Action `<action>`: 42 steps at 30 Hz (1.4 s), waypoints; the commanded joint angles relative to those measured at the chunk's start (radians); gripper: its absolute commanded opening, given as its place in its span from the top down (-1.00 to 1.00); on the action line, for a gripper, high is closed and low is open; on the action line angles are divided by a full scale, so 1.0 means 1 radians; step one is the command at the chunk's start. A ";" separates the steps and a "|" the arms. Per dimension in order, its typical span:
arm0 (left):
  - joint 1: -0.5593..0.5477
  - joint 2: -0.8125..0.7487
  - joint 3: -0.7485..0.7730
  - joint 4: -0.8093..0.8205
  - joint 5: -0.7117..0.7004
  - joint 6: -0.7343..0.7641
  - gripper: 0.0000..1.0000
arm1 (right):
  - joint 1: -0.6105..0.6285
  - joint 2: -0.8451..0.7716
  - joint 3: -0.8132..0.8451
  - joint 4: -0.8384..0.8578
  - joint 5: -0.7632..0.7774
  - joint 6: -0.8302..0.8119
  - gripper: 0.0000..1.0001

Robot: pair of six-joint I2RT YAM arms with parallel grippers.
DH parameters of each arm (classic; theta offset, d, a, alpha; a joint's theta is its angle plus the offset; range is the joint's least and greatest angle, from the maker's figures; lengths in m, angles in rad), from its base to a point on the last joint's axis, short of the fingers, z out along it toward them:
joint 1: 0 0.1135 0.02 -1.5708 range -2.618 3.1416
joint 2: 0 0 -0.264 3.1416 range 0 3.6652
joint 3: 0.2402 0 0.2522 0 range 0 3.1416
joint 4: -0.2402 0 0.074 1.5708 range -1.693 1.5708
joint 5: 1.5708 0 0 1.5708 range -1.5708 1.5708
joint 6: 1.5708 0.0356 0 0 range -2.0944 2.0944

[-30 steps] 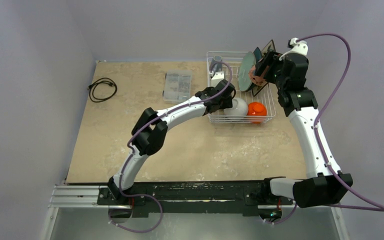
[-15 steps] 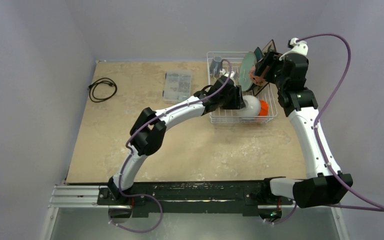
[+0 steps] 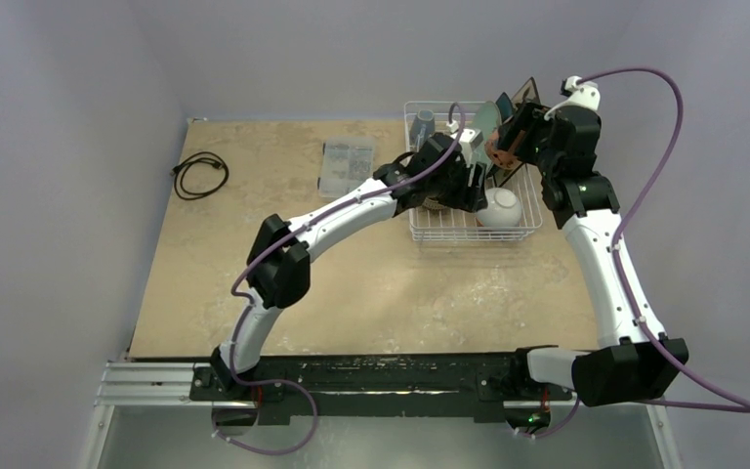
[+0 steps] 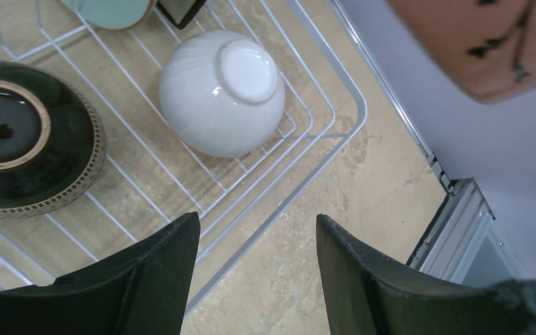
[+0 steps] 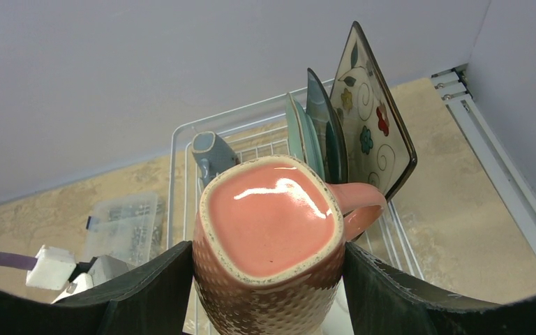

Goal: Load the mixed dishes into the dish rack
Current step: Adjust the bowl in the dish rack, then turn the cup upside down in the dish rack.

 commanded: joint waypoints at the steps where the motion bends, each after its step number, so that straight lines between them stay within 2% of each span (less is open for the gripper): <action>1: 0.023 -0.069 0.008 -0.043 -0.029 0.026 -0.23 | -0.003 -0.025 0.026 0.114 -0.011 -0.008 1.00; 6: 0.056 -0.163 -0.084 -0.008 0.017 0.004 -0.23 | 0.027 -0.014 0.029 0.101 -0.001 -0.028 1.00; 11: 0.115 -0.317 -0.206 -0.033 0.048 0.014 -0.28 | 0.175 -0.012 0.052 0.060 0.085 -0.073 1.00; 14: 0.182 -0.465 -0.352 -0.024 0.048 0.013 -0.29 | 0.233 -0.016 0.030 0.027 0.086 -0.040 1.00; 18: 0.234 -0.688 -0.490 -0.049 -0.001 0.111 -0.35 | 0.290 -0.020 -0.032 0.012 0.096 -0.022 1.00; 21: 0.256 -0.780 -0.499 -0.144 -0.038 0.174 -0.39 | 0.366 0.007 -0.066 -0.009 0.148 0.005 1.00; 23: 0.265 -0.817 -0.477 -0.212 -0.054 0.211 -0.40 | 0.400 0.016 -0.131 0.012 0.183 0.023 1.00; 29: 0.268 -0.901 -0.506 -0.220 -0.060 0.218 -0.40 | 0.418 0.089 -0.220 0.060 0.229 0.042 1.00; 33: 0.268 -0.905 -0.550 -0.220 -0.060 0.218 -0.40 | 0.423 0.126 -0.251 0.091 0.300 0.179 1.00; 34: 0.268 -0.906 -0.561 -0.236 -0.147 0.243 -0.40 | 0.424 0.135 -0.255 0.099 0.307 0.211 1.00; 35: 0.268 -0.911 -0.578 -0.238 -0.211 0.423 -0.39 | 0.426 0.145 -0.257 0.105 0.315 0.244 1.00; 42: 0.267 -0.968 -0.690 -0.172 -0.281 0.474 -0.38 | 0.441 0.239 -0.265 0.133 0.400 0.385 1.00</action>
